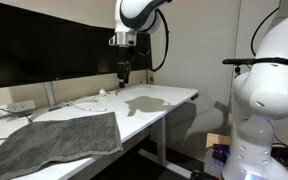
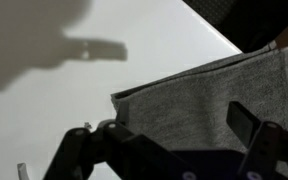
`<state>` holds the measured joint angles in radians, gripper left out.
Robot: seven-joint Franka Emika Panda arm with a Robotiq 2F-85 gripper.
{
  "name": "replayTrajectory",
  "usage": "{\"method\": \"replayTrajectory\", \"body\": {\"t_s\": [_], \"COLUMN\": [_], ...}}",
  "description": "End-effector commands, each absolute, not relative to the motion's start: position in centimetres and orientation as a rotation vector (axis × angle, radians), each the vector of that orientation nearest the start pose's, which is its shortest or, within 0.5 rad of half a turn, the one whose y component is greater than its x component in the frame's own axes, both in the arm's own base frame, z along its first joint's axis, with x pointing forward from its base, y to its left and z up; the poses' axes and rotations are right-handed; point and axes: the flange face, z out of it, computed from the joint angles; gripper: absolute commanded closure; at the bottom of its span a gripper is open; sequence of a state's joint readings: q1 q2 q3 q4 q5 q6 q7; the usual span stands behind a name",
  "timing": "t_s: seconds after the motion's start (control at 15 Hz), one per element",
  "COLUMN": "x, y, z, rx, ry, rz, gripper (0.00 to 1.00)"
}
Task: Wipe the desk with the cloth
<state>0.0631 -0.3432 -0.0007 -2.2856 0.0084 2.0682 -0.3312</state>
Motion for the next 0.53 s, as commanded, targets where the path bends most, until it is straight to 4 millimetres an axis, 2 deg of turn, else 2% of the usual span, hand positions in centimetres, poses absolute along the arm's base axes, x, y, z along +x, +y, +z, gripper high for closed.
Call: {"method": "replayTrajectory", "body": {"t_s": [0.0,0.4,0.47], "x": [46.0,45.8,45.8], "y": [8.5,21.0,22.6], "z": [49.6,47.8,47.4], "rx": [-3.106,-3.157,-3.170], "ry": [-0.544,-0.413,-0.372], "rz": [-0.288,-0.460,-0.485], "gripper": [0.00,0.00,0.00]}}
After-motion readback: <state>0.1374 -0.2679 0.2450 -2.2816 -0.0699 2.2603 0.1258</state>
